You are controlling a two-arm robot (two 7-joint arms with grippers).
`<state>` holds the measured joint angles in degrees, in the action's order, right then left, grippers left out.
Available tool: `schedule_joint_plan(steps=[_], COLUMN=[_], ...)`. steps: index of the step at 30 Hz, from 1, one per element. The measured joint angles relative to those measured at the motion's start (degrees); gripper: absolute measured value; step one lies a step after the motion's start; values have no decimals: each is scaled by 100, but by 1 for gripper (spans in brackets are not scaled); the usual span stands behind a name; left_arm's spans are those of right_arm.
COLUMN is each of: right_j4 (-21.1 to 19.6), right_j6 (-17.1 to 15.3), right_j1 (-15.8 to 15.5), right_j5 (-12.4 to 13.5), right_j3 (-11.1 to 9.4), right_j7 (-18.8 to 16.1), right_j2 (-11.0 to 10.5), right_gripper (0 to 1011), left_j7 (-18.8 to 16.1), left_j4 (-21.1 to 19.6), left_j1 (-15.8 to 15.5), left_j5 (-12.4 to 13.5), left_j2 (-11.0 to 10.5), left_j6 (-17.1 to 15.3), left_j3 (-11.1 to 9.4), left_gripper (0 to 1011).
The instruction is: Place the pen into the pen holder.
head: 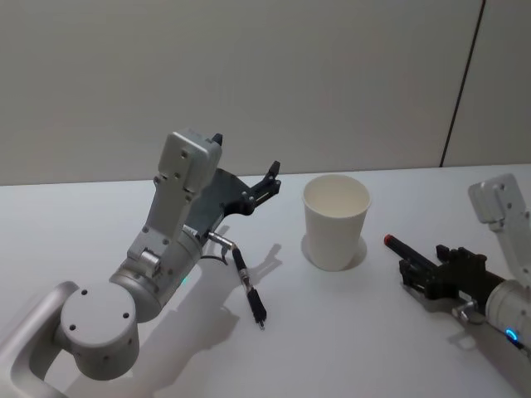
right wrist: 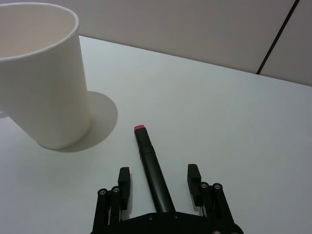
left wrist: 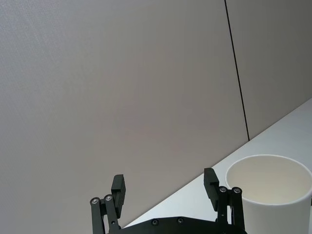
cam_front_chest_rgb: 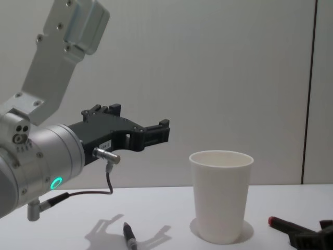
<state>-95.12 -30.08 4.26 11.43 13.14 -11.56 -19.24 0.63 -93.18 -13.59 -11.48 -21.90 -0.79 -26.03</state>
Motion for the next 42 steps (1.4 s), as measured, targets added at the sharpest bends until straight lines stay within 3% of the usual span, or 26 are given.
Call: schedule_joint_plan(steps=[14,19,28,31,42], right_j4=[36,41,50,51,55], right_j6=[-26,-30,-35,-32,7], right_j1=[24,26,29,29,25], right_j5=[125,148,162,160,155], right_j3=[-35,-40,-45,-45,-44], right_j7=[125,147,152,145,97], right_j2=[47,55,59,58,54], right_gripper=[642,566,308,181,176], left_j7=[0,0,0,0,0], left_j4=[0,0,0,0,0], left_j1=[0,0,0,0,0], left_j5=[0,0,0,0,0], left_j2=[0,0,0,0,0], left_j6=[0,0,0,0,0], left_j3=[0,0,0,0,0], left_gripper=[1001,1001,1001,1001,1001])
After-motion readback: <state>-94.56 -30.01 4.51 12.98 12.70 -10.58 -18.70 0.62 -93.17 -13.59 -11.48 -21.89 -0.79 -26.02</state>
